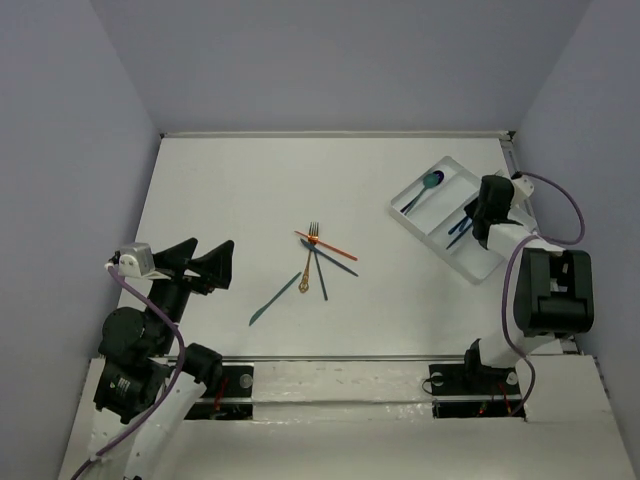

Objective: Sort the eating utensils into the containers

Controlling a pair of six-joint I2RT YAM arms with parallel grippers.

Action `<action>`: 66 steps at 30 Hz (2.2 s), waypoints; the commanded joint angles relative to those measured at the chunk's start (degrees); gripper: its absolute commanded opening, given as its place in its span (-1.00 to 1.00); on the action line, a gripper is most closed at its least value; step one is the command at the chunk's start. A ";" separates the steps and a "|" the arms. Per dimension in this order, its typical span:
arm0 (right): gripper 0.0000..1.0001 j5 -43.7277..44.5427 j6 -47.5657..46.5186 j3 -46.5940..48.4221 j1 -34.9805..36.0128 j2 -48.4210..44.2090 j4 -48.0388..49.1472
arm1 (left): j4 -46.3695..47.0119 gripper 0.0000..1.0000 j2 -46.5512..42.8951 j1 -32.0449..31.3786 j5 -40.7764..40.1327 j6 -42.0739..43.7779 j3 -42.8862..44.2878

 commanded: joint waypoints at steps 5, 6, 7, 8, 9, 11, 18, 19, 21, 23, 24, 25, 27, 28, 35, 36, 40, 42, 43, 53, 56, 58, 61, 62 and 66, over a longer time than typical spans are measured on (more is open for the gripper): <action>-0.56 -0.38 0.15 5.01 -0.87 1.61 -3.16 | 2.49 0.98 -0.31 -0.29 -0.02 0.58 -0.37; -0.53 -0.29 0.24 4.93 -0.87 1.52 -3.16 | 2.49 0.98 -0.31 -0.29 -0.02 0.58 -0.37; -0.50 -0.29 0.24 4.92 -0.87 1.43 -3.42 | 2.49 0.98 -0.31 -0.29 -0.02 0.58 -0.37; -0.50 -0.29 0.24 4.92 -0.87 1.43 -3.60 | 2.49 0.98 -0.31 -0.29 -0.02 0.58 -0.37; -0.47 -0.38 0.16 4.84 -0.87 1.35 -3.51 | 2.49 0.98 -0.49 -0.29 -0.02 0.67 -0.37; -0.44 -0.65 0.16 4.66 -0.87 1.17 -3.78 | 2.49 0.98 -0.58 -0.29 -0.02 0.58 -0.37; -0.34 -6.87 -0.89 2.38 -0.35 -3.04 -1.76 | 2.40 0.98 -0.75 -0.81 -0.20 0.49 -0.37; -0.33 -10.02 -1.25 1.33 0.18 -5.31 -0.80 | 2.31 0.98 -0.41 -0.82 -0.28 0.49 -0.37; -0.31 -13.20 -3.00 0.62 3.42 -7.52 -0.26 | 2.40 0.98 0.30 -0.82 -0.37 0.58 -0.28; -0.30 -14.61 -4.32 0.35 6.67 -10.42 -0.26 | 2.49 0.98 1.35 -0.82 -0.37 0.67 -0.28; -0.30 -15.23 -5.37 0.35 10.43 -11.13 -0.43 | 2.49 0.98 1.70 -0.82 -0.46 0.76 -0.20; -0.29 -15.50 -5.64 0.35 12.55 -11.83 -0.35 | 2.32 0.98 1.97 -0.82 -0.55 0.67 -0.19; -0.28 -16.28 -6.95 0.44 18.69 -13.06 -0.52 | 2.40 0.98 3.02 -0.82 -0.98 0.67 -0.11; -0.29 -16.46 -7.31 0.62 20.64 -13.24 -0.87 | 2.31 0.98 3.90 -0.82 -0.99 0.67 -0.11; -0.28 -19.54 -11.44 4.13 34.43 -12.55 -4.91 | 2.49 0.98 5.75 1.64 0.33 0.58 -0.28; -0.28 -19.02 -11.79 4.74 35.76 -11.24 -6.22 | 2.58 0.98 5.75 2.16 0.51 0.58 -0.37; -0.28 -16.48 -13.03 8.52 42.36 -5.88 -9.83 | 2.67 0.98 5.31 2.78 0.77 0.67 -0.37; -0.28 -14.98 -13.20 10.19 45.86 -3.06 -10.72 | 2.67 0.98 5.14 2.78 0.77 0.67 -0.37; -0.28 -13.75 -13.38 12.29 46.93 -1.66 -13.16 | 2.67 0.98 4.87 2.78 0.86 0.76 -0.46; -0.24 -10.05 -14.44 21.18 55.82 9.78 -20.30 | 2.93 0.98 2.59 2.26 1.47 0.67 -0.72; -0.17 -7.59 -15.05 22.32 56.34 12.15 -22.14 | 2.84 0.98 1.97 2.26 1.21 0.76 -0.72; -0.15 -6.72 -17.76 23.20 56.34 12.68 -23.45 | 2.84 0.98 1.97 1.73 1.21 0.67 -0.72; -0.14 -6.61 -22.84 24.69 56.34 13.56 -26.09 | 2.75 0.98 1.97 1.73 1.30 0.67 -0.72; -0.14 -7.49 -25.05 25.05 55.56 14.00 -26.71 | 2.84 0.98 1.88 1.73 1.39 0.67 -0.72; -0.14 -10.83 -28.58 25.84 54.24 15.58 -28.56 | 2.84 0.98 1.62 1.73 1.30 0.58 -0.72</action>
